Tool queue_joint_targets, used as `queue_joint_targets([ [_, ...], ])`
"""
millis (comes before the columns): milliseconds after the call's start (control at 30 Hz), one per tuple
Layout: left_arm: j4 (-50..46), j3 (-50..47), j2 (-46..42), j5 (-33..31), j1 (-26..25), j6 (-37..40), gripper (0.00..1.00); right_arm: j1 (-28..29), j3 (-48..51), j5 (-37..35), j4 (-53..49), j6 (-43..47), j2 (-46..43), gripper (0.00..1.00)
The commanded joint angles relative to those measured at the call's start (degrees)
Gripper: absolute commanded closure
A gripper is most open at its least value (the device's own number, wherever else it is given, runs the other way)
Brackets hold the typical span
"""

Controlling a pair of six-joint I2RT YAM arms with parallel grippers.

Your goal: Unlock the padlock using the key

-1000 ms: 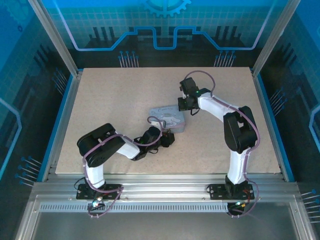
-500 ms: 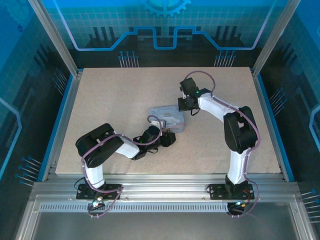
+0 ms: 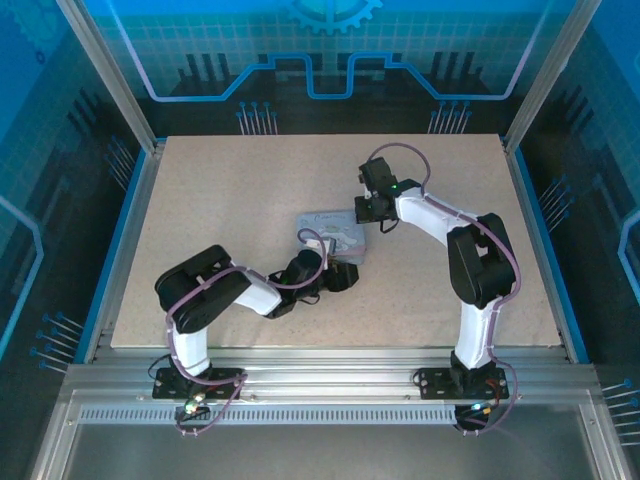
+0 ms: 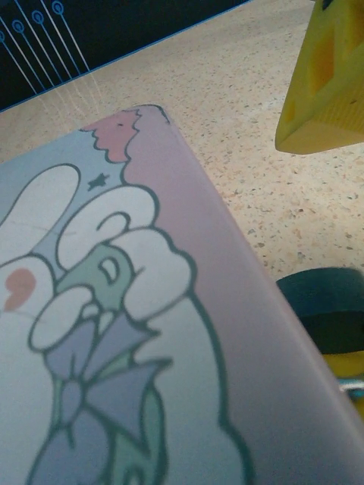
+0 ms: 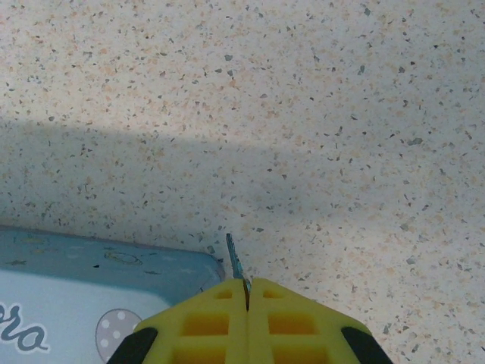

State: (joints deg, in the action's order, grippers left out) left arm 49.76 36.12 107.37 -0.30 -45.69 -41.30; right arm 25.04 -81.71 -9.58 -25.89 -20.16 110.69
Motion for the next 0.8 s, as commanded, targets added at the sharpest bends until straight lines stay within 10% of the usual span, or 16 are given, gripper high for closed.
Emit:
queue_joint_targets([
  [0, -2.63, 0.84, 3.59, 1.35, 0.14, -1.59, 0.38, 1.11, 1.12, 1.83, -1.31, -0.74, -0.96, 1.00],
  [767, -3.45, -7.17, -1.81, -2.42, 0.91, -2.83, 0.54, 1.41, 2.00, 1.68, -0.46, -1.28, -1.01, 1.00],
])
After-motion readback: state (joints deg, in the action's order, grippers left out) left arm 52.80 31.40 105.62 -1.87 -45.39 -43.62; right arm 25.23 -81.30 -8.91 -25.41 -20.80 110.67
